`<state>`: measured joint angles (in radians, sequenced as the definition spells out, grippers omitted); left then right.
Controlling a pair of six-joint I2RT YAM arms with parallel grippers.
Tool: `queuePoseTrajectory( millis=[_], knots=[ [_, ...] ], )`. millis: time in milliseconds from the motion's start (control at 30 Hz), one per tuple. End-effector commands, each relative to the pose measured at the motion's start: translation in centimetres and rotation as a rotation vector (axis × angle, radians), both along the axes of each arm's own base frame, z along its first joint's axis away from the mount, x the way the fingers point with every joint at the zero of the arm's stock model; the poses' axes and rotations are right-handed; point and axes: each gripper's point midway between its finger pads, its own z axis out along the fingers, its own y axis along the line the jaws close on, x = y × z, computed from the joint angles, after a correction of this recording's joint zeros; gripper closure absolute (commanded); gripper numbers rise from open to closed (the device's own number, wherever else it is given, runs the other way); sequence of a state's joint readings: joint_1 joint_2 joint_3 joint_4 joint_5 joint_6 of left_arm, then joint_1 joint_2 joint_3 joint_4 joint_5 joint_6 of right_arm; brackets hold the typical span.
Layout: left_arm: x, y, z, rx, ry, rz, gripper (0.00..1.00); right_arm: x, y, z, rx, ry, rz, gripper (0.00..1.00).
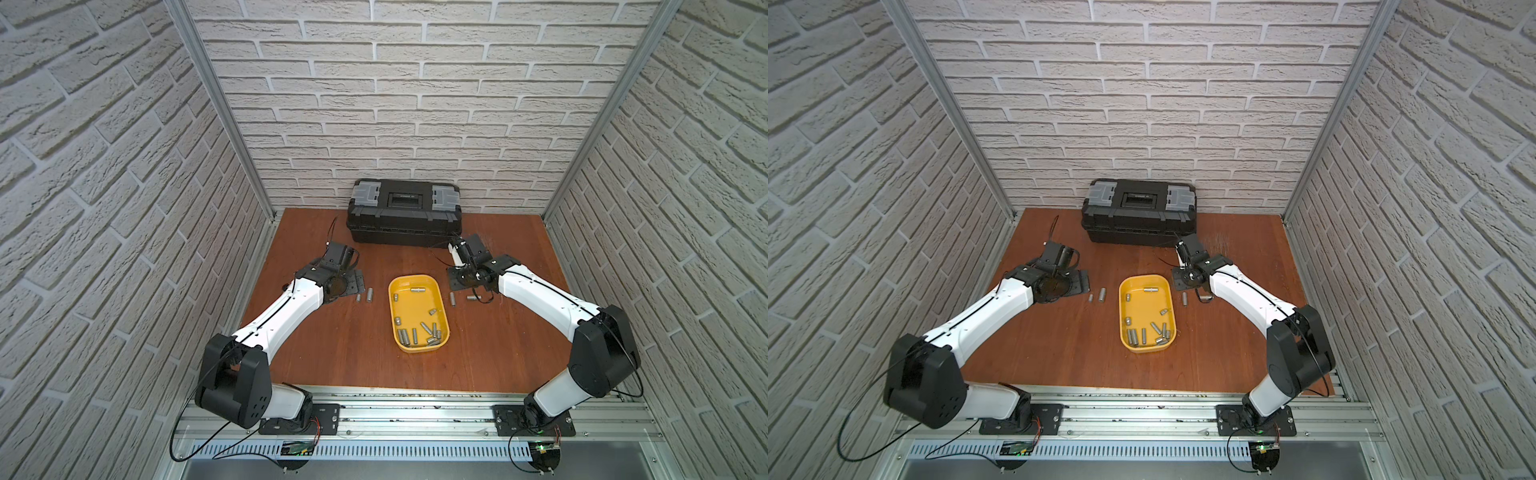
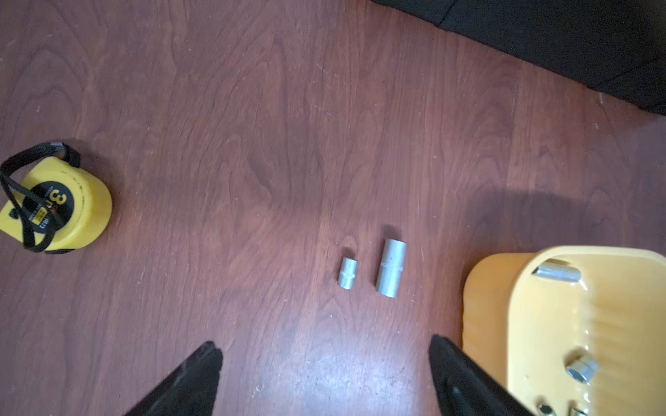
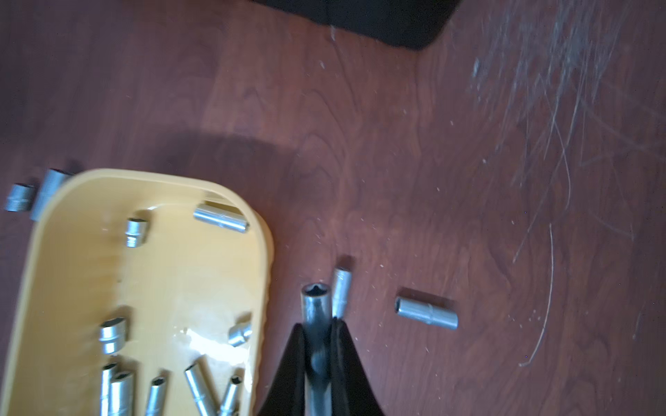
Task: Take out the socket from the storage box
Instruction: Place the socket head at the center of the board.
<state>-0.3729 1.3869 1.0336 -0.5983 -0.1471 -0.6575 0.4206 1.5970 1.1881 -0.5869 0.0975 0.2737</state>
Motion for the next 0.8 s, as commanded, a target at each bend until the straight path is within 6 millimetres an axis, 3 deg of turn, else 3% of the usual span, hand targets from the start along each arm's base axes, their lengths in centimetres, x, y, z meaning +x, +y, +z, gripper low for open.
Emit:
queuePoseTrajectory(
  millis=[0, 333, 767],
  knots=[
    [0.4, -0.1, -0.2, -0.024, -0.019, 0.01, 0.06, -0.9, -0.5, -1.9, -0.01, 0.049, -0.027, 0.94],
    [0.2, -0.4, -0.5, -0.058, -0.018, 0.016, 0.07, -0.8, -2.2, -7.1, -0.048, 0.148, -0.097, 0.94],
    [-0.1, -0.4, -0.7, -0.06, -0.012, 0.021, 0.07, -0.3, -3.6, -9.4, -0.05, 0.187, -0.145, 0.93]
  ],
)
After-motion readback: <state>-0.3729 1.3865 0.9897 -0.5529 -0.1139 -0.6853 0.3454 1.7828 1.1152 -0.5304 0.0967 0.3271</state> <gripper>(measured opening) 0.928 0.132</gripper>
